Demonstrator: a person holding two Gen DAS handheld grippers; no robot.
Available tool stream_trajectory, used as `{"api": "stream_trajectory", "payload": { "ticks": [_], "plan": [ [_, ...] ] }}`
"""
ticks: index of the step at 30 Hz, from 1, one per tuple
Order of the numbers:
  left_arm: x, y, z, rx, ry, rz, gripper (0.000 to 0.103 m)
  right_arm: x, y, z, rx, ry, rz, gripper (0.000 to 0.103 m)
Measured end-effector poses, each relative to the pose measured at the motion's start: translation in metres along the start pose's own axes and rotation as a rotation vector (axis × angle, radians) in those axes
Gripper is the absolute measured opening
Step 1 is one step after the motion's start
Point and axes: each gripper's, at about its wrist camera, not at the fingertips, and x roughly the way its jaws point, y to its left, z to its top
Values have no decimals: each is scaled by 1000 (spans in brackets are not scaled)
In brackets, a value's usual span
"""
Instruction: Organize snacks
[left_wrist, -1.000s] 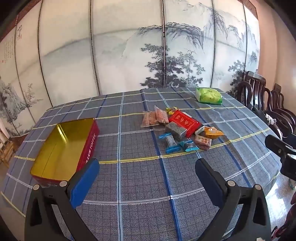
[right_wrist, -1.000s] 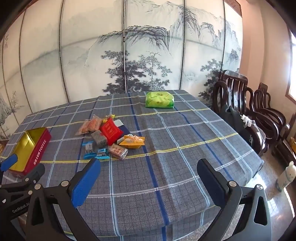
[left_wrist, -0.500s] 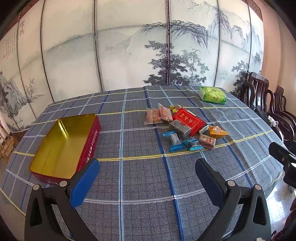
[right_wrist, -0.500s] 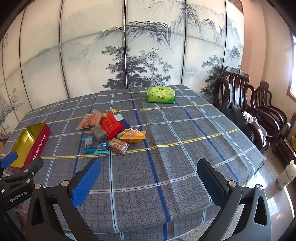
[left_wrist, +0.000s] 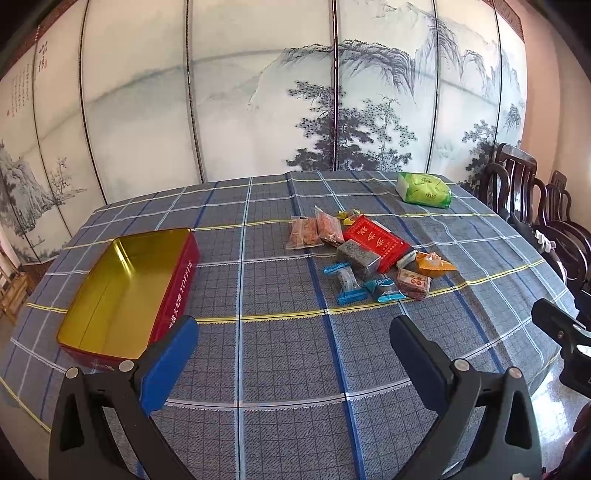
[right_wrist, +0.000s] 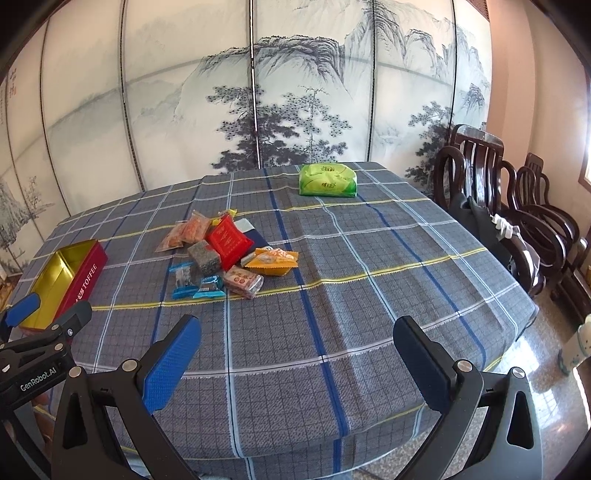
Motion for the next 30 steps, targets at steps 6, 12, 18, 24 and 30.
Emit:
{"api": "stream_trajectory", "payload": {
  "ticks": [6,12,18,24,30],
  "plan": [
    [3,-2,-1,7,8,6,103,0,0,-1,-1,1,-1,103],
    [5,-2,-1,8,9,14,103,2,1,-1,3,8,6,103],
    [14,-1,0,16,19,22,103,3,1,-2,6,13,13,103],
    [34,8,10,12,42,29,103,14,4,5,16,23,29,103],
    [69,26,36,5,73,31,103,37,9,7,6,48,43,103]
  ]
}}
